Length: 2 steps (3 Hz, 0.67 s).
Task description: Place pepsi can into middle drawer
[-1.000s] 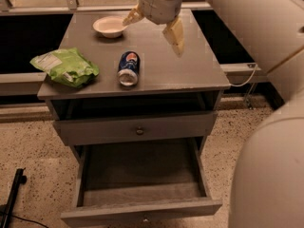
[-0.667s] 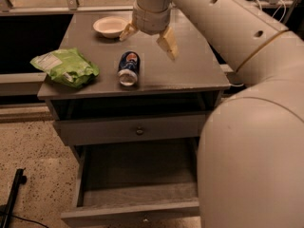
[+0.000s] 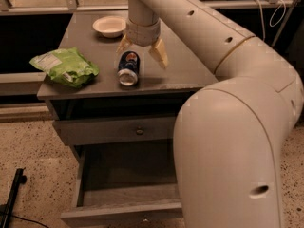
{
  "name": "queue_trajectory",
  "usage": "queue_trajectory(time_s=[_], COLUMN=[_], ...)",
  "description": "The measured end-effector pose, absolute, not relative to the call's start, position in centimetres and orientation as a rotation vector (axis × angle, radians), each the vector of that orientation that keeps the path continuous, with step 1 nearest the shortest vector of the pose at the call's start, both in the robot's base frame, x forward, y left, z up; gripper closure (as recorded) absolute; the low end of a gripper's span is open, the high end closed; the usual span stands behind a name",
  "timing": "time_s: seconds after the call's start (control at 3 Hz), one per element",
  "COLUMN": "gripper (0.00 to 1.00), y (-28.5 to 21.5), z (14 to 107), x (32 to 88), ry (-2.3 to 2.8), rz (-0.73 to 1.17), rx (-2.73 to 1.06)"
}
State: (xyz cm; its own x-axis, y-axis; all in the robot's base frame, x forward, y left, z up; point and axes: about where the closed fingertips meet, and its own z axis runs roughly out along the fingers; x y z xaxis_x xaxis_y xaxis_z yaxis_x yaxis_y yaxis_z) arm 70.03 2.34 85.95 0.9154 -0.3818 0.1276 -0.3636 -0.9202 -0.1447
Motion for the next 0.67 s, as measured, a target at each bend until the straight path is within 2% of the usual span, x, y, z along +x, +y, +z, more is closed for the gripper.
queue_trajectory(time_s=[0.33,0.67], gripper=[0.23,0.54], y=[4.5,6.3], z=[84.9,83.8], x=[68.5,65.6], ry=[0.464,0.346], rz=[-0.179,-0.102], rx=[-2.973,-2.987])
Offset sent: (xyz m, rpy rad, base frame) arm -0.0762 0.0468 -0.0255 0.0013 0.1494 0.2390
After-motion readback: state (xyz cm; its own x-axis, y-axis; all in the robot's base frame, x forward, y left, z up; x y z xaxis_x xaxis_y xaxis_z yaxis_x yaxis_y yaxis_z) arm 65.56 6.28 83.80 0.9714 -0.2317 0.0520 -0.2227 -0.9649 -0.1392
